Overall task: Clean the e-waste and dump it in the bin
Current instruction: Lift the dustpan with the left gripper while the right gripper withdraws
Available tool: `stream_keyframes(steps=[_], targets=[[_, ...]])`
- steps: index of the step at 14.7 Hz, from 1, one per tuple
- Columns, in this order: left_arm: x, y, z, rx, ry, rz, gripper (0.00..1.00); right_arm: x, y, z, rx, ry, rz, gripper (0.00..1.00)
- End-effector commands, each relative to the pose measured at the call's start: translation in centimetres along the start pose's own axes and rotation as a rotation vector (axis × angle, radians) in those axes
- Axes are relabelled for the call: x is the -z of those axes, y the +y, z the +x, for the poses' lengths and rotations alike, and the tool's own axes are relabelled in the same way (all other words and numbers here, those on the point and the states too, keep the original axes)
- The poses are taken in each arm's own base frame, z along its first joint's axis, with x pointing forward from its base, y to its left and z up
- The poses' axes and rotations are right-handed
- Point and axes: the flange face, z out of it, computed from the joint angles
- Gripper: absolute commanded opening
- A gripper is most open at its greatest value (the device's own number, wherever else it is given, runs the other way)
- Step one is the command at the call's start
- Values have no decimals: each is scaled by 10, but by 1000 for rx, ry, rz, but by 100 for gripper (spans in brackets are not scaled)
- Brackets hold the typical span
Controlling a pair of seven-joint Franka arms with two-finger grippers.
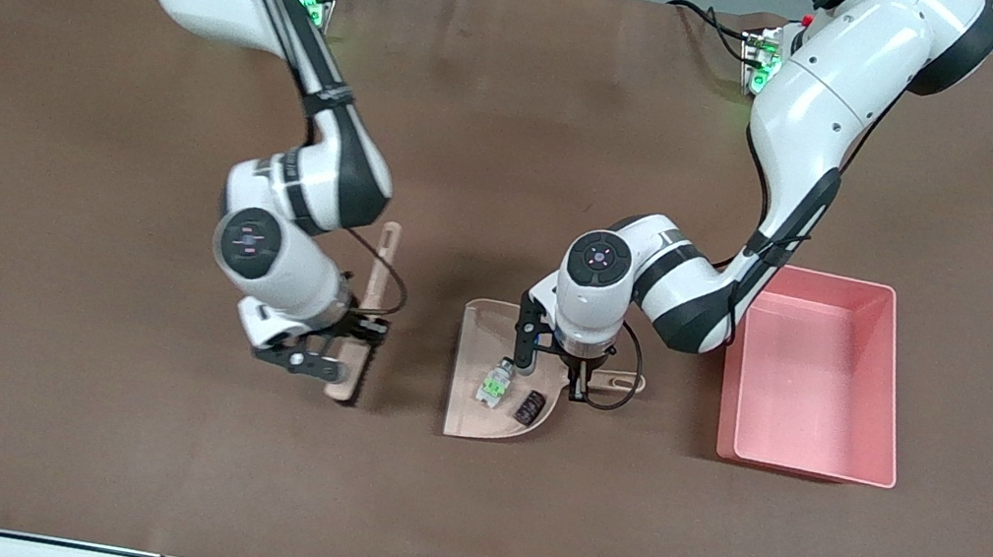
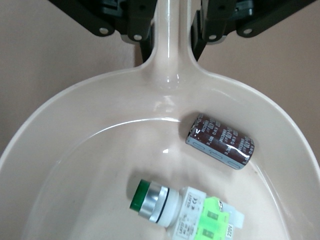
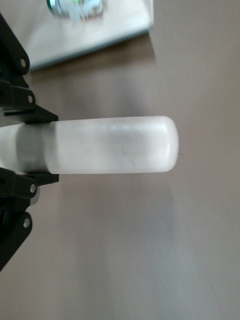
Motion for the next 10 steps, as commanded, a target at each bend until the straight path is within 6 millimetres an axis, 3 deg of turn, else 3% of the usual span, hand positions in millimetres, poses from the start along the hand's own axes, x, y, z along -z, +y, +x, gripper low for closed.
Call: stream_keyframes(steps=[1, 3, 5, 8, 10], targets=[[26, -12, -1, 10, 59, 10, 16, 25, 96, -8, 1, -24, -5, 2], [53, -27, -17, 31, 109, -9, 16, 37, 147, -9, 7, -29, -14, 2], [81, -36, -35, 48, 103, -57, 15, 35, 185, -13, -18, -41, -48, 3], [127, -58, -81, 70, 61, -54, 15, 31, 232, -22, -23, -21, -117, 3], [154, -71, -124, 90, 3, -63, 15, 13, 261, -41, 14, 23, -122, 3]])
